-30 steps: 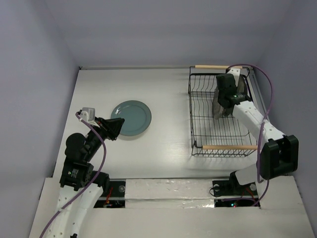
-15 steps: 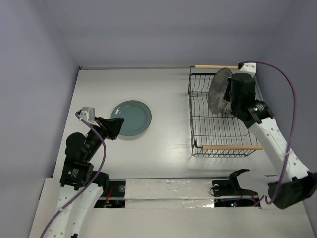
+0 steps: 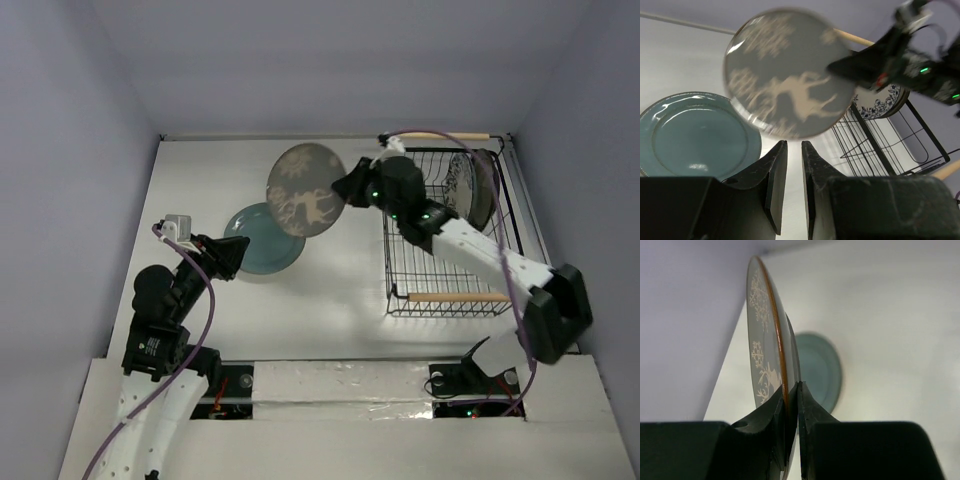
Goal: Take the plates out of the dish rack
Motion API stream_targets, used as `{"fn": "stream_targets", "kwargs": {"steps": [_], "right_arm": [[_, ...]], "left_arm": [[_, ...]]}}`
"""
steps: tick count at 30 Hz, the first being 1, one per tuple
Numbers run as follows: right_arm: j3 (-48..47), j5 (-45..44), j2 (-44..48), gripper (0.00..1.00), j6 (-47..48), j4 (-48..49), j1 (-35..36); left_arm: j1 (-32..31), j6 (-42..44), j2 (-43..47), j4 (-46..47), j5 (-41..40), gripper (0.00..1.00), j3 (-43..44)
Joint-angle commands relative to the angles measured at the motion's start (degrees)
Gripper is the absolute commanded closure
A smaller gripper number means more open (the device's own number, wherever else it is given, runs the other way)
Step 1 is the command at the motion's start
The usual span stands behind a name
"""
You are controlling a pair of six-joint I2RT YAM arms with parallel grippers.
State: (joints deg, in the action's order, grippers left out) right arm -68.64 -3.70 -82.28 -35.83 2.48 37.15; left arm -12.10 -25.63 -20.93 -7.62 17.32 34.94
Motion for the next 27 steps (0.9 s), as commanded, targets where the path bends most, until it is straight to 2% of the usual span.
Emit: {"fn": "stream_targets", "kwargs": {"steps": [1, 5, 15, 17, 22, 24, 27], "right_arm": [[-3.52, 5.82, -4.45, 1.00, -11.09, 17.02, 3.45], [-4.04, 6.16, -13.84, 1.00, -16.63, 21.95, 5.22], [-3.25, 6.87, -26.78, 1.00, -25.86, 28.81, 7.06], [-3.08, 6.87, -28.46, 0.94, -26.13, 29.33, 7.06], [-2.90, 8.09, -30.92, 0.71, -25.43, 28.64, 7.59], [-3.51, 8.10, -31.62, 0.65, -23.07, 25.75, 8.12], [-4.31, 6.96, -31.54, 0.43, -18.16, 19.68, 8.73]], "left_arm": [[0.85, -0.12, 0.10, 2.26, -0.10, 0.85, -0.31], [0.85, -0.04, 0.10, 2.43, 0.17, 0.85, -0.40], [0.85, -0.04, 0.27, 2.70, 0.61, 0.85, -0.40], [0.85, -0.12, 0.36, 2.70, 0.70, 0.85, -0.40], [0.85, -0.12, 0.62, 2.70, 0.61, 0.85, -0.40], [0.85, -0.21, 0.54, 2.78, 0.70, 0.85, -0.48], [0.85, -0.21, 0.54, 2.78, 0.87, 0.85, -0.40]]}}
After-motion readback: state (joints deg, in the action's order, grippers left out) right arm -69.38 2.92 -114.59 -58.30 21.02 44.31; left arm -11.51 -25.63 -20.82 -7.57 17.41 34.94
